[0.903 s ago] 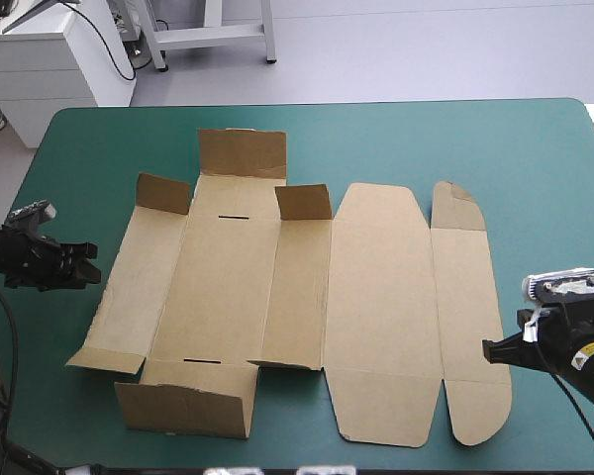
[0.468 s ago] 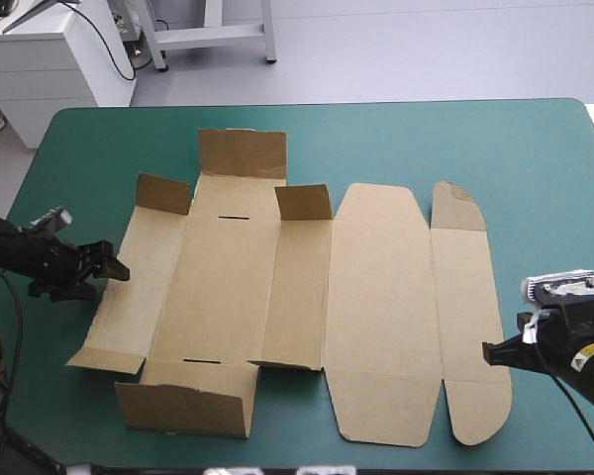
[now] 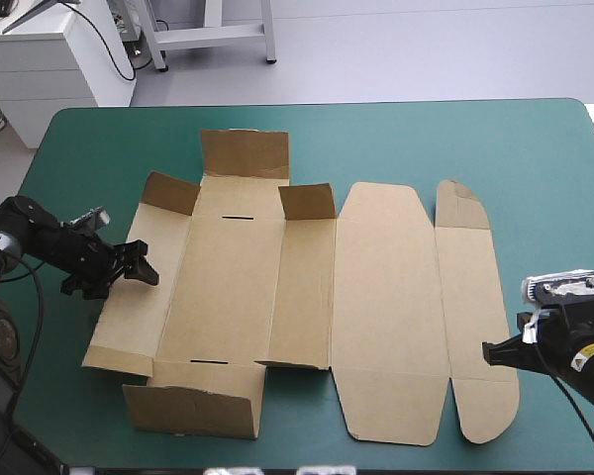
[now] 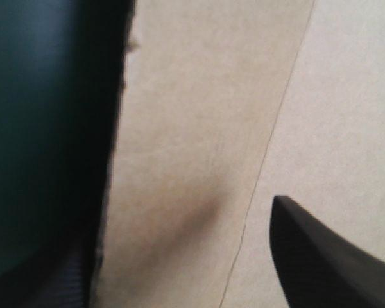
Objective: Fold the box
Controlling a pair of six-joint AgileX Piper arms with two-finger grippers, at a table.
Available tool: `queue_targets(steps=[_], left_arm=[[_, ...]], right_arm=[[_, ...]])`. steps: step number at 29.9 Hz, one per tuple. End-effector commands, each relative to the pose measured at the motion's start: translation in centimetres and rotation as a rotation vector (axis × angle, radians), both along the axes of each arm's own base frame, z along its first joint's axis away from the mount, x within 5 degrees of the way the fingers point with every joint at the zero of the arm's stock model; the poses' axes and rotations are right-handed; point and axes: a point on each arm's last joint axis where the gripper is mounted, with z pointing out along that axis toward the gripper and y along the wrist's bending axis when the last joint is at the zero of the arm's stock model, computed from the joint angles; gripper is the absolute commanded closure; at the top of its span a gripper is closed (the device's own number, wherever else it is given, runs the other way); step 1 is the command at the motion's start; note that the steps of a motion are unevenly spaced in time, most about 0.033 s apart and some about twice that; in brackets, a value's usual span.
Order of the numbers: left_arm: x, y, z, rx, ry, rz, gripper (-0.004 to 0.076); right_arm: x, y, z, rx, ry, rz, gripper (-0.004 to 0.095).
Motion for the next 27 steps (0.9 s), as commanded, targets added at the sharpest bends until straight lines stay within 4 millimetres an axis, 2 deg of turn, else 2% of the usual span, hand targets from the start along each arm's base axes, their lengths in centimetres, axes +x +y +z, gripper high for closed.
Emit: queue_targets(steps=[1, 2, 4, 5, 9, 14, 17, 22, 27], left_arm=[[-0.9, -1.4, 3.0, -0.066, -0.009, -0.022, 0.0405], [-1.0, -1.5, 3.4, -0.065, -0.020, -0.021, 0.0471], [-1.4, -1.6, 4.3, -0.057, -0.048, -0.022, 0.0671], [-1.5, -1.7, 4.6, -0.059, -0.067, -0.030, 0.0727], [-1.8, -2.4, 6.0, -0.092, -0.151, -0.070, 0.0715], [-1.8, -3.8, 6.1, -0.081, -0.170, -0.156, 0.0715], [-1.9, -4.8, 6.1, -0.030, -0.183, -0.257, 0.0716], [-1.8, -6.0, 6.6, 0.171, -0.174, -0.418, 0.0716], [-1.9, -6.3, 6.5, 0.219, -0.157, -0.439, 0.0716]], right_arm=[[0.3, -0.1, 1.1, 0.004, -0.075, -0.013, 0.0910], [0.3, -0.1, 1.1, 0.004, -0.075, -0.013, 0.0910], [0.3, -0.1, 1.1, 0.004, -0.075, -0.013, 0.0910], [0.3, -0.1, 1.1, 0.004, -0.075, -0.013, 0.0910], [0.3, -0.1, 1.1, 0.005, -0.077, -0.013, 0.0910], [0.3, -0.1, 1.1, 0.006, -0.077, -0.013, 0.0910], [0.3, -0.1, 1.1, 0.006, -0.074, -0.012, 0.0910], [0.3, -0.1, 1.1, 0.006, -0.072, -0.012, 0.0910], [0.3, -0.1, 1.1, 0.006, -0.072, -0.012, 0.0910]])
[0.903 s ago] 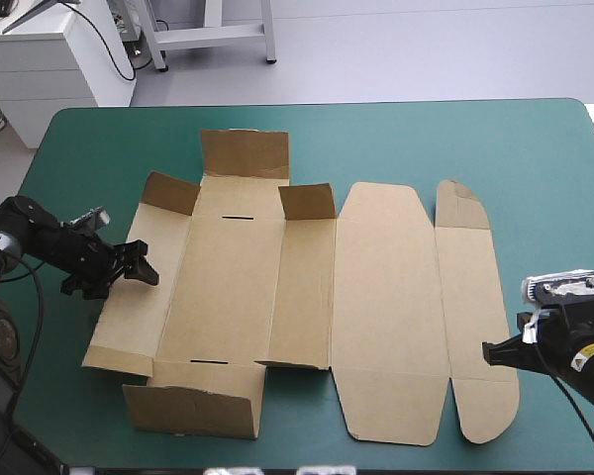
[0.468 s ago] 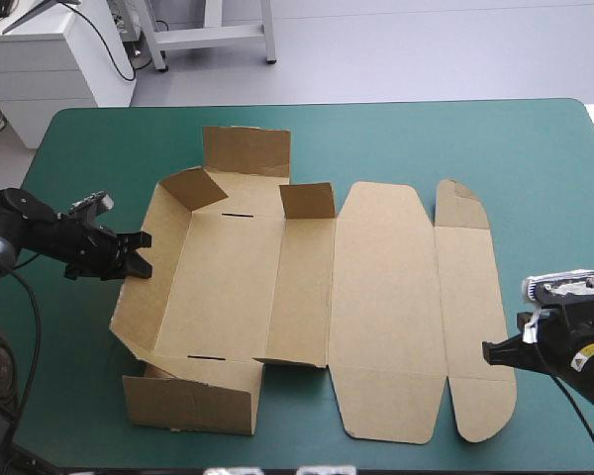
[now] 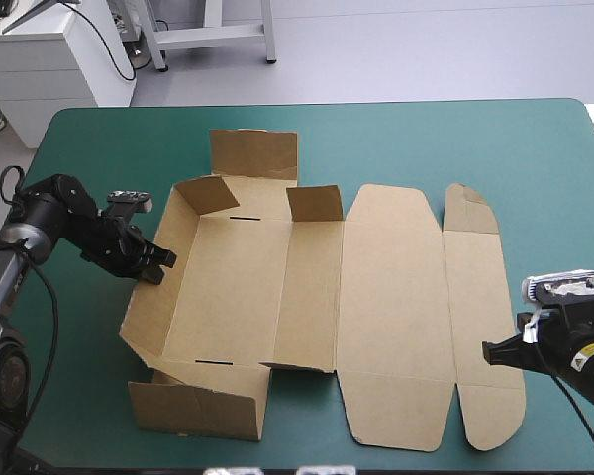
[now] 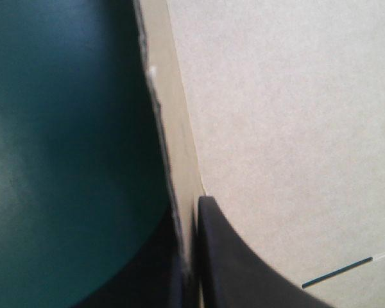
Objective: Fold the box
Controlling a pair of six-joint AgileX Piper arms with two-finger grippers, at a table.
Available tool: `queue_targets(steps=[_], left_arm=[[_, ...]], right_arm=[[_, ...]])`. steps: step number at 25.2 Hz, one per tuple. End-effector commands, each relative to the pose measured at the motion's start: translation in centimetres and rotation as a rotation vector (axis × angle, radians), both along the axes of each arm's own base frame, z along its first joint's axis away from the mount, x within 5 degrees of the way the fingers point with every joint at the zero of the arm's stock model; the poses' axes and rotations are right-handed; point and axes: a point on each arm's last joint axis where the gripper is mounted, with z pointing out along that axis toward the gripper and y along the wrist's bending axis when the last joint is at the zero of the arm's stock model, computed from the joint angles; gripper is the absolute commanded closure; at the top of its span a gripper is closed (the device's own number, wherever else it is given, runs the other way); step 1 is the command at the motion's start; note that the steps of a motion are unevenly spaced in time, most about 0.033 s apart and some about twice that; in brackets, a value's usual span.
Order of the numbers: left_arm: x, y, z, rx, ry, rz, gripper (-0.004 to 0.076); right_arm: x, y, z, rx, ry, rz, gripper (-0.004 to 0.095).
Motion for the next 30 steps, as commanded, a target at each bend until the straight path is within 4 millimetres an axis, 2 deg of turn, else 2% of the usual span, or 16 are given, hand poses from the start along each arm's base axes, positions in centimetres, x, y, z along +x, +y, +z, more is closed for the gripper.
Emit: queue_targets(steps=[1, 8, 11, 15, 19, 21, 25, 30], left_arm=[[-1.2, -0.2, 2.0, 0.017, 0.020, -0.045, 0.0716], [-1.0, -0.2, 2.0, 0.022, 0.006, -0.012, 0.0713], [-1.1, 0.0, 1.9, 0.046, 0.011, -0.018, 0.0671], [-1.2, 0.1, 1.9, 0.060, 0.024, -0.026, 0.0537], [-1.1, 0.1, 1.9, 0.056, 0.028, 0.041, 0.0332], [-1.0, 0.0, 1.9, 0.044, 0.035, 0.076, 0.0272], [-1.0, -1.0, 2.2, -0.080, 0.065, 0.135, 0.0276], [-1.7, -1.1, 1.1, -0.097, 0.138, 0.182, 0.0279]], right_arm=[[0.3, -0.1, 1.1, 0.003, -0.072, -0.010, 0.0910], [0.3, 0.0, 1.1, 0.011, -0.071, -0.009, 0.0910], [0.3, 0.0, 1.1, 0.018, -0.071, -0.007, 0.0910], [0.2, 0.0, 1.1, 0.019, -0.067, -0.007, 0.0910], [0.2, 0.0, 1.0, 0.019, -0.063, -0.007, 0.0910], [0.2, 0.0, 1.0, 0.019, -0.058, -0.006, 0.0910], [0.1, 0.0, 0.8, 0.017, -0.036, -0.005, 0.0910], [0.1, 0.1, 0.8, 0.024, -0.036, -0.004, 0.0910]])
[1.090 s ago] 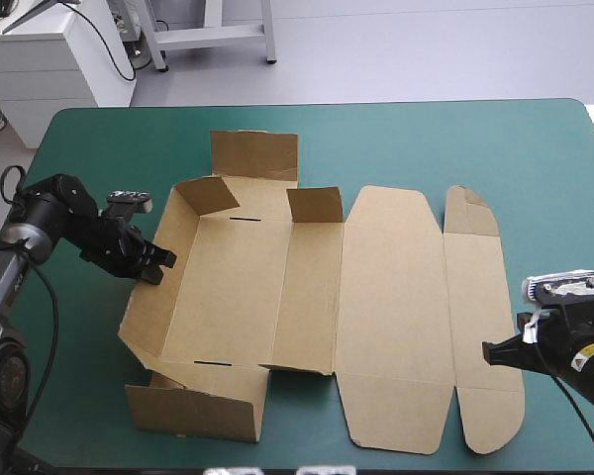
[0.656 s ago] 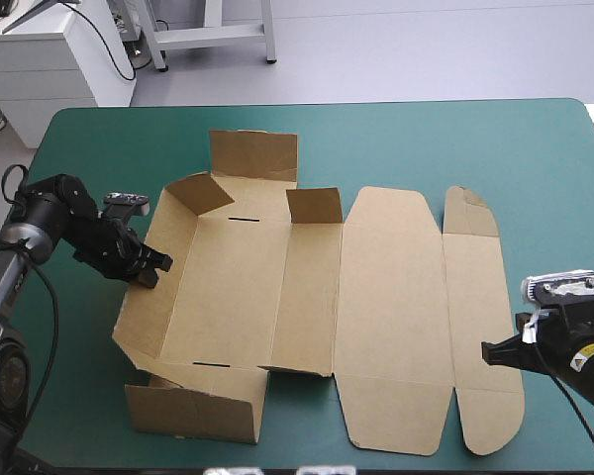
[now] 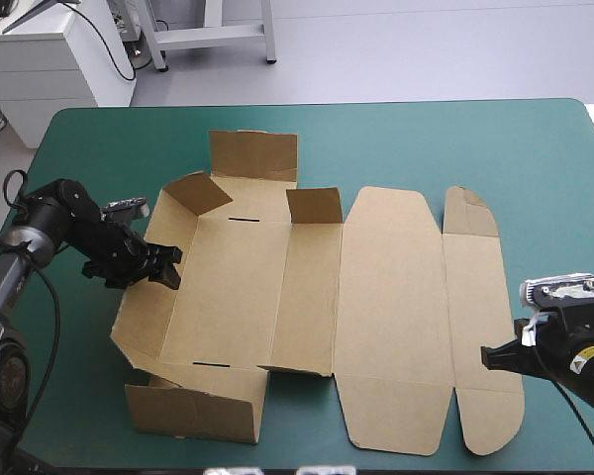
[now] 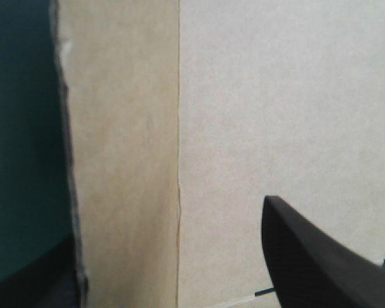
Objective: Fold the box
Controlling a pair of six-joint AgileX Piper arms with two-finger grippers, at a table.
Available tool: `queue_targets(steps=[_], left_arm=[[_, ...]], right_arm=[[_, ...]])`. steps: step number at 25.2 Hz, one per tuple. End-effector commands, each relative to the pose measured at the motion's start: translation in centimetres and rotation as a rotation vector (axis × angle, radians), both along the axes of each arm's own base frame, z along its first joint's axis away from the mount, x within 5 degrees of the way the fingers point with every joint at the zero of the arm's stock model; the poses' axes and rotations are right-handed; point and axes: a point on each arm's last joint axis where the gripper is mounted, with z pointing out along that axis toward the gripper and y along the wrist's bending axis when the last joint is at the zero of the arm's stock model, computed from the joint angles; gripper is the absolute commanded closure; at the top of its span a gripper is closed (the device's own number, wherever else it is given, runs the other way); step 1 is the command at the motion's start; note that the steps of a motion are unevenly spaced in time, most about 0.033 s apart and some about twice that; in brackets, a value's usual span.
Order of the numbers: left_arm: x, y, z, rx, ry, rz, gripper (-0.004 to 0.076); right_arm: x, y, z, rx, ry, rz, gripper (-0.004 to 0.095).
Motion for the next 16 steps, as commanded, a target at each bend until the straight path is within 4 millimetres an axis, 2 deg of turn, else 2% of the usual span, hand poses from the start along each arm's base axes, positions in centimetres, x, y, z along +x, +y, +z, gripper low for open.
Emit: queue_targets(steps=[1, 6, 7, 8, 11, 16], left_arm=[[-1.3, -0.6, 1.5, -0.053, 0.034, 0.004, 0.0279], [-1.2, -0.8, 1.4, -0.069, 0.037, 0.008, 0.0290], [-1.1, -0.9, 1.3, -0.083, 0.038, 0.004, 0.0335], [-0.9, -0.9, 1.0, -0.090, 0.046, 0.005, 0.0454], [-0.7, -0.9, 0.3, -0.097, 0.078, 0.004, 0.0730], [-0.4, -1.0, -0.1, -0.109, 0.094, 0.007, 0.0731]], right_arm=[[0.3, 0.0, 1.1, 0.010, -0.071, -0.010, 0.0910], [0.3, 0.0, 1.1, 0.010, -0.069, -0.009, 0.0910], [0.3, 0.0, 1.1, 0.010, -0.069, -0.009, 0.0910], [0.3, 0.0, 1.1, 0.010, -0.069, -0.009, 0.0910], [0.3, 0.0, 1.0, 0.010, -0.067, -0.009, 0.0910], [0.2, 0.0, 1.0, 0.010, -0.063, -0.009, 0.0910]])
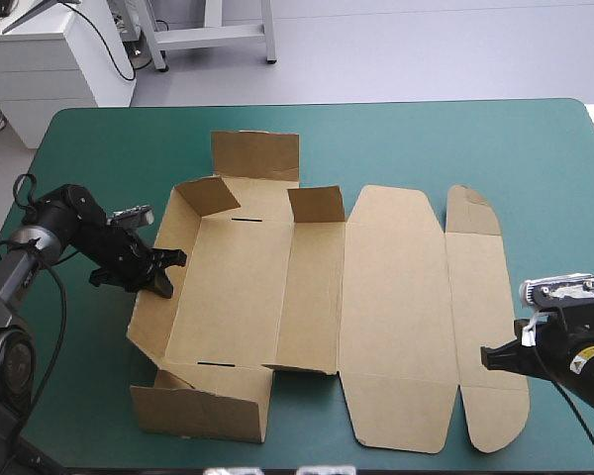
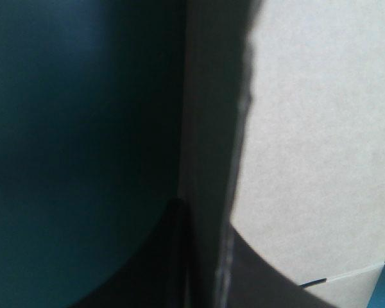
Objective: Fold the box
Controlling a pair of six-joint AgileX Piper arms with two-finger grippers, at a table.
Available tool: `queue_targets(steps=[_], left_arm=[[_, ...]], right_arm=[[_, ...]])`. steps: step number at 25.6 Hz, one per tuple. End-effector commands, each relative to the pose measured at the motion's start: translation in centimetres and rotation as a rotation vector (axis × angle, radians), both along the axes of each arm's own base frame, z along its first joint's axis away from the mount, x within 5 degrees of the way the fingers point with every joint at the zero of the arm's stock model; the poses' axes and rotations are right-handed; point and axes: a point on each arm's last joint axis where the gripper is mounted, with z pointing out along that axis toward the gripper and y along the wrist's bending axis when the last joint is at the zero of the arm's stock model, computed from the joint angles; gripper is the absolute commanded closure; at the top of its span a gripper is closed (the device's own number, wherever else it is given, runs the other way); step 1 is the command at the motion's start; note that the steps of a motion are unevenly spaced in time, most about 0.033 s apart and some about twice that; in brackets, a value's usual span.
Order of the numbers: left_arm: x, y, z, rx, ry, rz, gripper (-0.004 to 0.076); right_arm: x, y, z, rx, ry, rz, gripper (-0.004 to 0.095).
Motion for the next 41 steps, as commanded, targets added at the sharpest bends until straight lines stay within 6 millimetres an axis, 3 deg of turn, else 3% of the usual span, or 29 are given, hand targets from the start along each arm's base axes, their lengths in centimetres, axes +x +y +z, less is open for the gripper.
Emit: queue_targets(steps=[1, 5, 12, 13, 18, 22, 23, 25, 30, 35, 41], left_arm=[[-0.6, -0.7, 2.0, -0.067, 0.012, -0.021, 0.0731], [-0.5, -0.4, 3.7, -0.017, -0.058, -0.046, 0.0731], [0.6, -0.3, 9.0, 0.248, -0.282, -0.214, 0.0731], [1.0, -1.4, 10.6, 0.364, -0.359, -0.327, 0.0731], [1.0, -6.3, 13.3, 0.665, -0.528, -0.746, 0.0731], [1.2, -9.9, 14.9, 0.903, -0.713, -0.904, 0.0731], [1.2, -11.7, 15.5, 0.945, -0.826, -0.950, 0.0731], [1.0, -14.0, 16.1, 0.918, -0.982, -0.976, 0.0731], [-0.1, -16.8, 16.4, 0.877, -1.085, -1.007, 0.0731], [-2.4, -19.1, 15.1, 1.024, -1.138, -1.070, 0.0731], [-6.9, -21.0, 13.8, 1.118, -1.358, -1.080, 0.0731]], right_arm=[[0.3, -0.1, 1.0, 0.009, -0.068, -0.010, 0.0910], [0.3, -0.1, 1.0, 0.009, -0.067, -0.010, 0.0910], [0.3, -0.1, 1.0, 0.009, -0.067, -0.010, 0.0910], [0.3, -0.1, 1.0, 0.009, -0.067, -0.010, 0.0910], [0.3, -0.1, 1.0, 0.012, -0.066, -0.013, 0.0910], [0.3, -0.1, 1.0, 0.012, -0.066, -0.013, 0.0910], [0.3, 0.0, 1.0, 0.019, -0.067, -0.017, 0.0910], [0.3, 0.0, 1.1, 0.022, -0.068, -0.017, 0.0910], [0.3, 0.0, 1.0, 0.026, -0.066, -0.019, 0.0910], [0.3, 0.0, 1.0, 0.029, -0.066, -0.020, 0.0910], [0.3, 0.0, 1.0, 0.037, -0.065, -0.022, 0.0910]])
